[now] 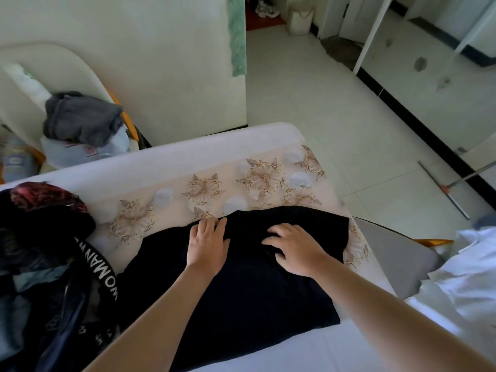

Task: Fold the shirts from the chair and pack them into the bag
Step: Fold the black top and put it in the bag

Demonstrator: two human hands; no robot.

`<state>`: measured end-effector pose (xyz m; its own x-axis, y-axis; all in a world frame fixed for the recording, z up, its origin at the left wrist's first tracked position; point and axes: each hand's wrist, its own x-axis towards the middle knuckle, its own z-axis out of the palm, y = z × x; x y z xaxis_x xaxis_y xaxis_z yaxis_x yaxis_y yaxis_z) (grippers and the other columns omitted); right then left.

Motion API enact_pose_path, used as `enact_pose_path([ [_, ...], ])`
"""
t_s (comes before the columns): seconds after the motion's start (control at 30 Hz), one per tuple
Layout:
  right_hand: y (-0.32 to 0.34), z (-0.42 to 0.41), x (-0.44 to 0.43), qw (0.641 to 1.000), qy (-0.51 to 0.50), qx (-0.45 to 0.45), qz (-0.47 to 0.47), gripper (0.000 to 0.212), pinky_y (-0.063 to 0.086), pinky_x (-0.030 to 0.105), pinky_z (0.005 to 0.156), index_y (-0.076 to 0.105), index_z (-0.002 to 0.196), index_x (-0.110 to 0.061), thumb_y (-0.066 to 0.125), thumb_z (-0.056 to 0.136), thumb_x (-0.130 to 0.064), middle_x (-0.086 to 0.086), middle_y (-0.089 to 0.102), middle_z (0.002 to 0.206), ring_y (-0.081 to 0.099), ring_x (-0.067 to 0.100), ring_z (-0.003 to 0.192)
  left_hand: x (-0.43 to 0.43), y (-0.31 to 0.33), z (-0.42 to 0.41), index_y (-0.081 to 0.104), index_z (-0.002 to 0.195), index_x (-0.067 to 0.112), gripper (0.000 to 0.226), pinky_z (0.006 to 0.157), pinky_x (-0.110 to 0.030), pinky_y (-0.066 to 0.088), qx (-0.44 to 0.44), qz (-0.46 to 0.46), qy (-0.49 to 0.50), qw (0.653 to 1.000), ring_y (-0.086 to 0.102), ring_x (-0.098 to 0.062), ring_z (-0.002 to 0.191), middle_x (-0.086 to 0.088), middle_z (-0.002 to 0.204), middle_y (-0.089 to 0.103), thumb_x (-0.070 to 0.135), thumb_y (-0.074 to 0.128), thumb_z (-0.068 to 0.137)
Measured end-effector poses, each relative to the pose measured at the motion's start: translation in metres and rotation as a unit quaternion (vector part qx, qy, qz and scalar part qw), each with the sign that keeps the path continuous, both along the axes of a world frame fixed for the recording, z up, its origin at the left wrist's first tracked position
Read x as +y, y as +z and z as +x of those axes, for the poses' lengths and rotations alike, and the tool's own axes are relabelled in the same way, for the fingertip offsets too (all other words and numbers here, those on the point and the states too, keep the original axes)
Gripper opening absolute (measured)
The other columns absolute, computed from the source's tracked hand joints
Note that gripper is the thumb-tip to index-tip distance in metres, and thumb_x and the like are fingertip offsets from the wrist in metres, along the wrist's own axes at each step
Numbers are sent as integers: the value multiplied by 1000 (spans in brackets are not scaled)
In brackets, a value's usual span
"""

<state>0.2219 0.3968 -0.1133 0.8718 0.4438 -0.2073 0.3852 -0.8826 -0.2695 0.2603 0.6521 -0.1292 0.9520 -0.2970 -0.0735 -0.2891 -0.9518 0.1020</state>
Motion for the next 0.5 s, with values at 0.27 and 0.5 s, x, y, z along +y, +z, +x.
enact_pose_path([
  [0.27, 5, 0, -5, 992, -77, 66, 70, 57, 31, 34, 114, 49, 137, -37, 53, 80, -30, -10, 38, 149, 34, 13, 137, 22, 3, 0, 57, 125, 16, 37, 92, -38, 44, 48, -50, 71, 995, 56, -25, 108, -3, 114, 60, 37, 58, 96],
  [0.5, -18, -7, -6, 992, -89, -29, 80, 31, 42, 43, 108, 66, 127, -30, 57, 99, -38, -5, 53, 143, 47, 16, 132, 29, 6, -3, 56, 107, 12, 13, 82, -41, 50, 9, -139, 29, 990, 55, -24, 100, -2, 110, 57, 19, 54, 97],
])
